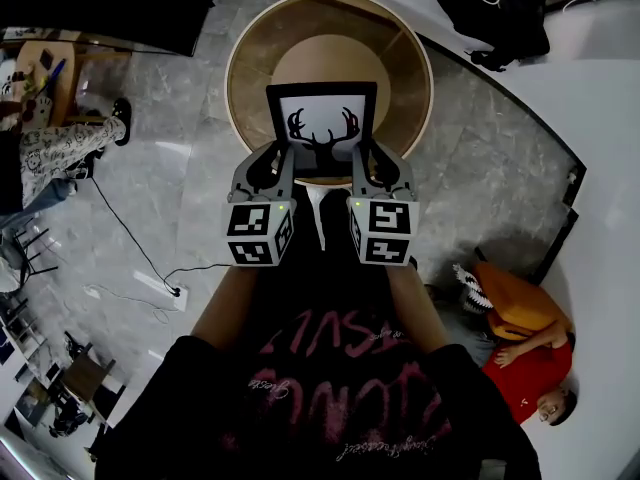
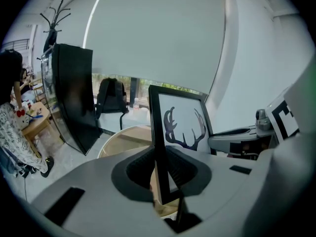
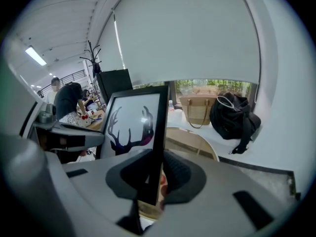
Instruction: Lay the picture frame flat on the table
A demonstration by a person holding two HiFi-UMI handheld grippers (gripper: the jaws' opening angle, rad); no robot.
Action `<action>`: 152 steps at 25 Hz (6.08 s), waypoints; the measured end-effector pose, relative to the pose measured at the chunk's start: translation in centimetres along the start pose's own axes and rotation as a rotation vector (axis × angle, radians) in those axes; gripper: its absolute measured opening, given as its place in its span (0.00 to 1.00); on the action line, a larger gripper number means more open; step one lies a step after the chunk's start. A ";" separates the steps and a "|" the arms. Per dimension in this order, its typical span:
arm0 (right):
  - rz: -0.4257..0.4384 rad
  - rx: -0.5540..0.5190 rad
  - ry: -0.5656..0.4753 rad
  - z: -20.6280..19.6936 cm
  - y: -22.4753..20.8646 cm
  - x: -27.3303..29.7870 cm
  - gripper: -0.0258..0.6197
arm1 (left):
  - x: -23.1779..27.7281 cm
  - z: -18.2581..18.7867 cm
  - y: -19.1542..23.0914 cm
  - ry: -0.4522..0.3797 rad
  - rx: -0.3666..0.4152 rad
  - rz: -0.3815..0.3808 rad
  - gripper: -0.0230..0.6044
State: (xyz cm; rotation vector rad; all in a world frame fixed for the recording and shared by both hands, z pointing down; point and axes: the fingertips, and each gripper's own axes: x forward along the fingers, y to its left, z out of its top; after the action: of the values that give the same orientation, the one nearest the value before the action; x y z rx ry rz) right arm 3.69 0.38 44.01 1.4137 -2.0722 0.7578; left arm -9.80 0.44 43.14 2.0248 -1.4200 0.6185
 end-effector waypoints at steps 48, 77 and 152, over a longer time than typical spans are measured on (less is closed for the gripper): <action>-0.027 0.115 0.217 -11.7 0.8 8.3 0.17 | 7.1 -11.7 4.4 0.231 -0.054 -0.025 0.15; -0.020 0.151 0.343 -19.9 1.8 12.2 0.17 | 10.1 -20.1 6.4 0.360 -0.089 -0.023 0.15; -0.065 0.114 0.437 -26.9 1.3 15.1 0.15 | 13.5 -27.0 7.8 0.423 -0.084 -0.024 0.13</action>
State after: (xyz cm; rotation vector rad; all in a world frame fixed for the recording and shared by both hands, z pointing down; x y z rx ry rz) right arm 0.28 9.61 73.26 1.2333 -1.6627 1.0647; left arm -13.90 7.92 73.15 1.7141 -1.1469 0.8984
